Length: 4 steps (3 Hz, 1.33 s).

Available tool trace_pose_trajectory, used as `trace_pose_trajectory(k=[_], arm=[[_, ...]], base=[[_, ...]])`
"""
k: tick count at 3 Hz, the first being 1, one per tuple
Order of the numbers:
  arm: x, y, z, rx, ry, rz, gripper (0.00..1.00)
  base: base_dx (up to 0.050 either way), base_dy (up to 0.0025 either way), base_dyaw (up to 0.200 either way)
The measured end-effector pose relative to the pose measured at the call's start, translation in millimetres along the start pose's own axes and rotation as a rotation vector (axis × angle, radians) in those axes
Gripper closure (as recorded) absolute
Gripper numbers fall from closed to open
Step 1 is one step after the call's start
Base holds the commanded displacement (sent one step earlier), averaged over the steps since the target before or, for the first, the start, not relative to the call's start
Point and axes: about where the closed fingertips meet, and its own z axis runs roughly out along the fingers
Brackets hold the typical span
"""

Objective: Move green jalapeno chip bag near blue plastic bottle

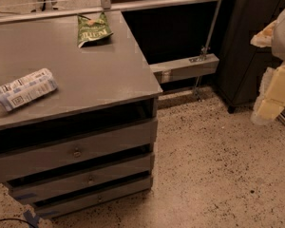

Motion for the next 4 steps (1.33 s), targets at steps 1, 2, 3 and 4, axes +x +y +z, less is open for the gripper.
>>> trace_pose_trajectory(k=[1,2,3,4], arm=[[0,0,0,0.001,0.000,0.000,0.00],[0,0,0,0.001,0.000,0.000,0.00],[0,0,0,0.001,0.000,0.000,0.00],[-27,-18,9,0.016,-0.108,-0.002,0.00]], base=[[0.050,0.00000,0.000],[0.049,0.00000,0.000],[0.000,0.00000,0.000],[0.000,0.00000,0.000]])
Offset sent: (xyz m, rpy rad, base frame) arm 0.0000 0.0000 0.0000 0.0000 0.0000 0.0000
